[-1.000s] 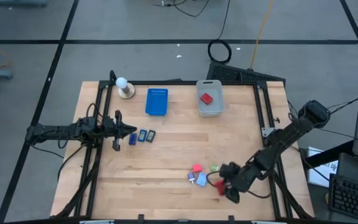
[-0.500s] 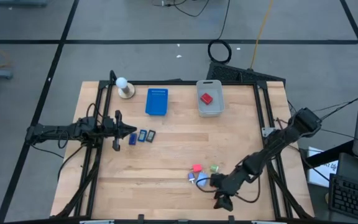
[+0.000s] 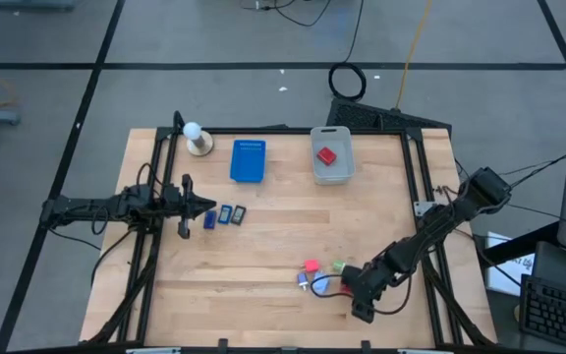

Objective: Pick & Place Office items
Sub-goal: Put the red charger adapter into the gray bin

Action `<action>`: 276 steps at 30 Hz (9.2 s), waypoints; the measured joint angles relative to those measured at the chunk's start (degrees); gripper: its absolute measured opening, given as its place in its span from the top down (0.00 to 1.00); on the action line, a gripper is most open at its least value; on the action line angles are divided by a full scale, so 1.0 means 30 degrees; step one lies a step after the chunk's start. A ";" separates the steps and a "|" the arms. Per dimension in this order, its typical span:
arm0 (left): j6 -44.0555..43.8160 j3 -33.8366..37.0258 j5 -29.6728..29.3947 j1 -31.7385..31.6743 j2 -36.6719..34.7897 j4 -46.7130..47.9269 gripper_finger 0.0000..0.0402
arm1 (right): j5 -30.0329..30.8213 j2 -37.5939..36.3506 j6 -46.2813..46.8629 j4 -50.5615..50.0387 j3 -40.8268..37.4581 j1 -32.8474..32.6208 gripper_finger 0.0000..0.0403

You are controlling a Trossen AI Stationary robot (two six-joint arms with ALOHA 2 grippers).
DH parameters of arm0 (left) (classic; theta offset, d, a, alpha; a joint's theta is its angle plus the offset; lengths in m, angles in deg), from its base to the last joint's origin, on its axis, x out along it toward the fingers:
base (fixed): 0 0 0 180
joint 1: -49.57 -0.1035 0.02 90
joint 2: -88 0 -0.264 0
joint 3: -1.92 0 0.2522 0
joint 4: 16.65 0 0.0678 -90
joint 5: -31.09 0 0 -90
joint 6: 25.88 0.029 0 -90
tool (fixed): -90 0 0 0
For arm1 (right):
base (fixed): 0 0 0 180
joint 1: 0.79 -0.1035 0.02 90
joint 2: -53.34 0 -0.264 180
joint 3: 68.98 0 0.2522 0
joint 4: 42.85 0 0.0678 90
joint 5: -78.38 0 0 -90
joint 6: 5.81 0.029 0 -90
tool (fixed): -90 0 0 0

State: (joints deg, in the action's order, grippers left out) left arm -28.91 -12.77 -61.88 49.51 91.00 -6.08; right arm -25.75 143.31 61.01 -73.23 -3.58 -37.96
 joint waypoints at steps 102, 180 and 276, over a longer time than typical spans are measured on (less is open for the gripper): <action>0.0006 0.0000 0.0000 -0.0003 -0.0007 0.0004 0.95 | 0.6646 -0.0726 -1.6789 -0.1969 -0.2142 0.0372 0.64; 0.0000 0.0000 0.0000 -0.0004 -0.0007 -0.0003 0.95 | 0.7302 -0.5834 -2.1916 1.6404 -0.5974 1.1429 0.69; 0.0000 0.0000 0.0000 0.0001 -0.0002 -0.0003 0.95 | 0.4656 0.2159 -2.0979 0.0785 0.2091 2.2736 0.69</action>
State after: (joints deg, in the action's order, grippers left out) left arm -28.91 -12.77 -61.88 49.51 91.00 -6.09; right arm -11.78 149.78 -1.93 -70.87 2.69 30.25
